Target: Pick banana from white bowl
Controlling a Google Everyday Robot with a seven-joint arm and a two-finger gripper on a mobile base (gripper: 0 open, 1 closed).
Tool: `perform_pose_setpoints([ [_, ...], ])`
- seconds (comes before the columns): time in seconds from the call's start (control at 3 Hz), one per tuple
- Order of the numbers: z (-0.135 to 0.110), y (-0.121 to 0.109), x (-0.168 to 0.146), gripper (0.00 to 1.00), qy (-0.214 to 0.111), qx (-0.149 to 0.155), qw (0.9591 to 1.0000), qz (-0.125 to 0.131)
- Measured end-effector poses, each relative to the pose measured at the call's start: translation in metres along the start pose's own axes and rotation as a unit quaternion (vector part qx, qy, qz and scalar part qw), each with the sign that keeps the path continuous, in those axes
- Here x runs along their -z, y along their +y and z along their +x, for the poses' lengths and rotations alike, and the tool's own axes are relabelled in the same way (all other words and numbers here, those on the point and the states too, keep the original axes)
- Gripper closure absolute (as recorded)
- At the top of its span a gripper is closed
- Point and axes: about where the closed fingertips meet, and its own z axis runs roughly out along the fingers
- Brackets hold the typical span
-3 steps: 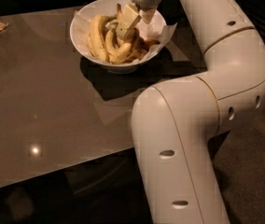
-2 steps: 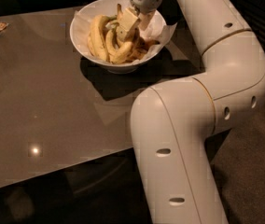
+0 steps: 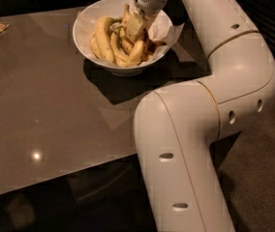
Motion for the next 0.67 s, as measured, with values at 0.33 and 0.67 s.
perform_pose_setpoints([
  [0.33, 0.0, 0.0, 0.0, 1.0, 0.0, 0.0, 1.0, 0.0],
  [0.67, -0.01, -0.005, -0.003, 1.0, -0.017, 0.002, 0.9998, 0.009],
])
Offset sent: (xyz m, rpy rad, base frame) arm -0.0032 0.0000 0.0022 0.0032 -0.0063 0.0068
